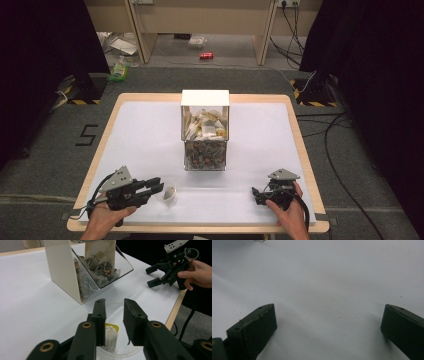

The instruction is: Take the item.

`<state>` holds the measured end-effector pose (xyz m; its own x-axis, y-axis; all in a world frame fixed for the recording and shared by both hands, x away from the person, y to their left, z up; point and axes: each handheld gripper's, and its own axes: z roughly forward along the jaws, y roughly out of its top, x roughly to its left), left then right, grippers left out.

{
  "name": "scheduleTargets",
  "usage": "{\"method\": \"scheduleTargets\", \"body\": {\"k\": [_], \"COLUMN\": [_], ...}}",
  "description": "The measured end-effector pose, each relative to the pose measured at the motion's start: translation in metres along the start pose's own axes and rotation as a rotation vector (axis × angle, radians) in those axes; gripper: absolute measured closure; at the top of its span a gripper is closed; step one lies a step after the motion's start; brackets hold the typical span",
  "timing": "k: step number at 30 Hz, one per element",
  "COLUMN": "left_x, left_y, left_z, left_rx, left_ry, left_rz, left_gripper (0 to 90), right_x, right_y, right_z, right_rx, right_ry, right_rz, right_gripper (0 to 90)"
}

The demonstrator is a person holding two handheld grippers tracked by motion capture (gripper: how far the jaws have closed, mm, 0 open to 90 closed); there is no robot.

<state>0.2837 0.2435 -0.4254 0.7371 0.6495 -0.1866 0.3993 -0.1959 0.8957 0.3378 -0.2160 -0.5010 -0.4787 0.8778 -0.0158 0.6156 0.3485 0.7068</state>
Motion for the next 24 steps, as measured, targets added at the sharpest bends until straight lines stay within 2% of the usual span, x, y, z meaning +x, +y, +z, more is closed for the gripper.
{"method": "scheduleTargets", "body": {"k": [4,12,16,24], "left_x": [0.003,0.014,0.019,0.038], "left_y": [0.002,0.006,0.007,0.000], "left_z": [-0.005,-0.015,-0.018,-0.018], "left_rx": [-0.011,-0.034,-0.017,-0.002], "left_ry": [0.018,0.083,0.105,0.170], "left_rz": [-0.007,-0.028,-0.022,-0.056], "left_gripper": [62.0,47.9,40.4,31.8], "right_x": [0.000,0.000,0.000,0.000], "right_y": [0.000,0.000,0.000,0.000], "right_z": [0.000,0.000,0.000,0.000], "right_rx": [0.001,0.000,0.001,0.001], "right_ry": [0.001,0.000,0.001,0.001], "right_rz": [0.004,-0.001,0.004,0.004], "right_gripper": [1.0,1.0,1.0,1.0]}}
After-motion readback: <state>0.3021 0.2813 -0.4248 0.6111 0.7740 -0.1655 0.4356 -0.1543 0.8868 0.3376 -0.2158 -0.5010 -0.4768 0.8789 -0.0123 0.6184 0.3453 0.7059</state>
